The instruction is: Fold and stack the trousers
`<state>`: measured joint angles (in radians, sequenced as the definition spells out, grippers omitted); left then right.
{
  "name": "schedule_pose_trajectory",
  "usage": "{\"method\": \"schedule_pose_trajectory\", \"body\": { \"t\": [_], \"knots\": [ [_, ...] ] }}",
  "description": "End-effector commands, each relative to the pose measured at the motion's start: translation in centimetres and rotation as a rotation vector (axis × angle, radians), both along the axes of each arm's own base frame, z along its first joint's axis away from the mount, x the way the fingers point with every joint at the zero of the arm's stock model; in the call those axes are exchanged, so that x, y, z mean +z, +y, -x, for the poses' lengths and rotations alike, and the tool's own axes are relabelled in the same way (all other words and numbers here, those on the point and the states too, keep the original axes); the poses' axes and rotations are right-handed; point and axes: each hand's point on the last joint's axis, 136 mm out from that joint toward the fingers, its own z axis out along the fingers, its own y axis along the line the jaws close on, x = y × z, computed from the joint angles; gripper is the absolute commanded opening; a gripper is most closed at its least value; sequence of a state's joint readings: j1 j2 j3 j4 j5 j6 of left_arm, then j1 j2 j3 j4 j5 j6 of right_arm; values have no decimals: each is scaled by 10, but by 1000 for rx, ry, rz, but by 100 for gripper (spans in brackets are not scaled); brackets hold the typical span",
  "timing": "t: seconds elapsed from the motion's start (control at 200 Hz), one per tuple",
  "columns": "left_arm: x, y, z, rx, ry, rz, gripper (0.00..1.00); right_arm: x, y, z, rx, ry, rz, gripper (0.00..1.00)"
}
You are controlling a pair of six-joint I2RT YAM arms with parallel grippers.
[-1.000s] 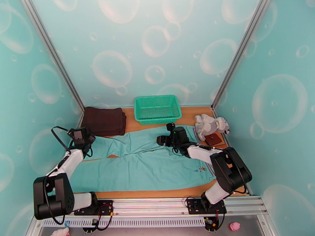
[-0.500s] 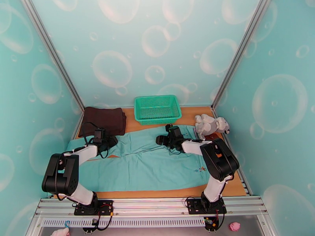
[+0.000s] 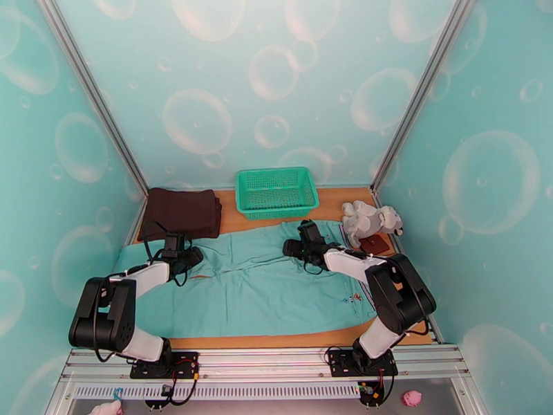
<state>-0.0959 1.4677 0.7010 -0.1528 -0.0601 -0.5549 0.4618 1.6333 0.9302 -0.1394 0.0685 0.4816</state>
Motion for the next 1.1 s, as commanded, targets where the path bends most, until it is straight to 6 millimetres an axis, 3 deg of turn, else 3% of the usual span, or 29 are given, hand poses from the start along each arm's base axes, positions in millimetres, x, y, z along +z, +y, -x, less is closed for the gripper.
{"method": "schedule_pose_trajectory", "body": {
  "t": [0.0,0.16,0.275,0.355,0.46,0.585,0.66,0.71,0.83,0.93,0.975,1.02,1.095],
  "knots": [
    [37,35,-13,95,-71,-131,59,57,35,-11,129,-171,35,83],
    [-3,60,-23,139,35,-134,59,62,79,-7,320,-165,-108,84],
    [-31,62,-18,138,86,-85,58,50,83,4,375,-153,-145,84],
    [-42,40,-14,71,101,2,57,44,77,10,376,-182,-192,84],
    [-45,-11,1,-41,140,177,57,42,61,13,345,-218,-284,84],
    [-38,-54,28,-97,174,187,57,41,43,14,307,-212,-355,84],
    [-32,-69,42,-91,169,189,57,40,33,13,282,-208,-370,84],
    [-24,-68,47,-62,152,161,58,42,27,12,270,-209,-374,84],
    [13,-56,35,-18,15,109,59,45,23,12,262,-215,-380,84],
    [53,-22,12,42,-105,-41,60,46,24,13,270,-213,-388,84],
    [72,2,3,85,-136,-152,60,46,25,13,271,-216,-391,84],
    [87,39,-1,195,-145,-273,59,43,26,13,272,-212,-392,84],
    [90,100,-7,343,-91,-313,58,40,26,13,276,-201,-393,84]
  ]
}}
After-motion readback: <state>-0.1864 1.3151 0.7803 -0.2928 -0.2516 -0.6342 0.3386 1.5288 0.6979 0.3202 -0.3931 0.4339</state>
